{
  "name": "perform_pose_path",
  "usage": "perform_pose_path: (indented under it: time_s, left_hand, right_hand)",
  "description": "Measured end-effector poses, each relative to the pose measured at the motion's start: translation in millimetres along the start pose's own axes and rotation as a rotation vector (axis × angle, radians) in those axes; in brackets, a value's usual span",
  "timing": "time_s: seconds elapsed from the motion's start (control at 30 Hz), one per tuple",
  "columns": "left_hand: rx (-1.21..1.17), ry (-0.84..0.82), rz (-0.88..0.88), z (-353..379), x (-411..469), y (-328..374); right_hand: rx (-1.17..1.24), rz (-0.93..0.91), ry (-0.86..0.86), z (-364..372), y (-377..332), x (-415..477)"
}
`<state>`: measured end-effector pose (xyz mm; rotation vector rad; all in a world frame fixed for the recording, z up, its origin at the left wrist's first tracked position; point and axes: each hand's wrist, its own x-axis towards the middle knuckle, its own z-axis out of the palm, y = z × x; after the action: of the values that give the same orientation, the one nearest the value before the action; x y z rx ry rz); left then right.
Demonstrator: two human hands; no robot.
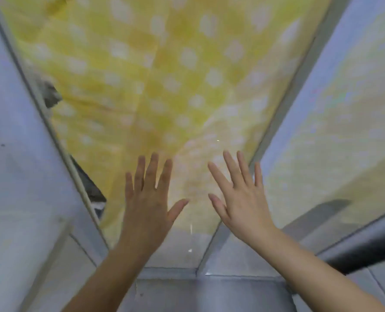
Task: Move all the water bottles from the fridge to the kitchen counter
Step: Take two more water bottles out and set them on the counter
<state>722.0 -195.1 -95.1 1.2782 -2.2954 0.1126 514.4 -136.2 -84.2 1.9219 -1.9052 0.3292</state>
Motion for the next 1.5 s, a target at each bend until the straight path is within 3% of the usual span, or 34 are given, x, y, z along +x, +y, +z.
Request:
perform_pose_path:
  time_s: [0.43, 0.93, 1.17, 1.5]
  left_hand:
    - [-0.406, -0.031, 0.568, 59.0, 69.3, 295.2]
    - [-0.773, -0.052, 1.167, 117.5, 144.1, 579.7]
    - [-0.864, -0.059, 1.302, 111.1, 132.9, 703.4]
    - [-0.894, -0.127, 1.263, 90.7, 117.8, 866.4]
  right_hand:
    - [-0.324, 0.66, 0.063, -89.4, 218.0, -159.8]
    - [-0.737, 1.295, 0.063, -144.2, 390.9, -283.8]
    - [-0.812, 1.438, 0.131, -180.9, 449.1, -336.7]
    - [-0.761, 1.662, 0.318, -237.7, 571.2, -408.7]
